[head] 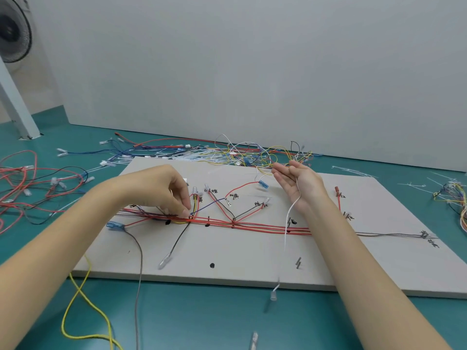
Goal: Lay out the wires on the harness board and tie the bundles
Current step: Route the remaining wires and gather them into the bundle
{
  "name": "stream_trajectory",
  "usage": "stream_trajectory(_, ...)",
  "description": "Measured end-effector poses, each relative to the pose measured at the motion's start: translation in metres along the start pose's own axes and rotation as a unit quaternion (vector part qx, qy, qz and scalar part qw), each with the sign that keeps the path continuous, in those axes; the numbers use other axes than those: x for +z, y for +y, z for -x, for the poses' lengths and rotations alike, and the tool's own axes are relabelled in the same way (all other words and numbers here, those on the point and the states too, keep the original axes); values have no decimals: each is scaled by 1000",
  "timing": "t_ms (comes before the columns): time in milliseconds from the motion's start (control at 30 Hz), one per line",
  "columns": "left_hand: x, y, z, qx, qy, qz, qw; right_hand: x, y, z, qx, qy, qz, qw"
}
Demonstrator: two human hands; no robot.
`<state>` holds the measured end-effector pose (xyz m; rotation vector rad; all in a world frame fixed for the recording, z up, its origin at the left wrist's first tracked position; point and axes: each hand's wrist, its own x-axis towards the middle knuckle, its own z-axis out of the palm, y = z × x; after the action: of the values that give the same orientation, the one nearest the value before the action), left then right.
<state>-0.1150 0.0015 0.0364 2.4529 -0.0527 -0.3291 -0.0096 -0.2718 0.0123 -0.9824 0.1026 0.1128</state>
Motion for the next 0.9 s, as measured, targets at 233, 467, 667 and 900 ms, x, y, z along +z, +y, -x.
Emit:
stream_trajectory(233, 2, -2, 1, 1, -28, -5, 1000, 3, -5, 1, -2, -5, 2, 1000)
stream_trajectory(467, 9, -5, 4, 34, 48, -30, 998, 5, -14, 6, -33, -5, -16, 999)
stream_trajectory(667, 14, -3, 11, 36, 84, -36, 995, 11, -20, 9, -42, -15, -12, 999)
stream_trajectory(900, 21, -5, 14, 35, 109, -67, 991, 18, -18, 12, -45, -16, -3, 999)
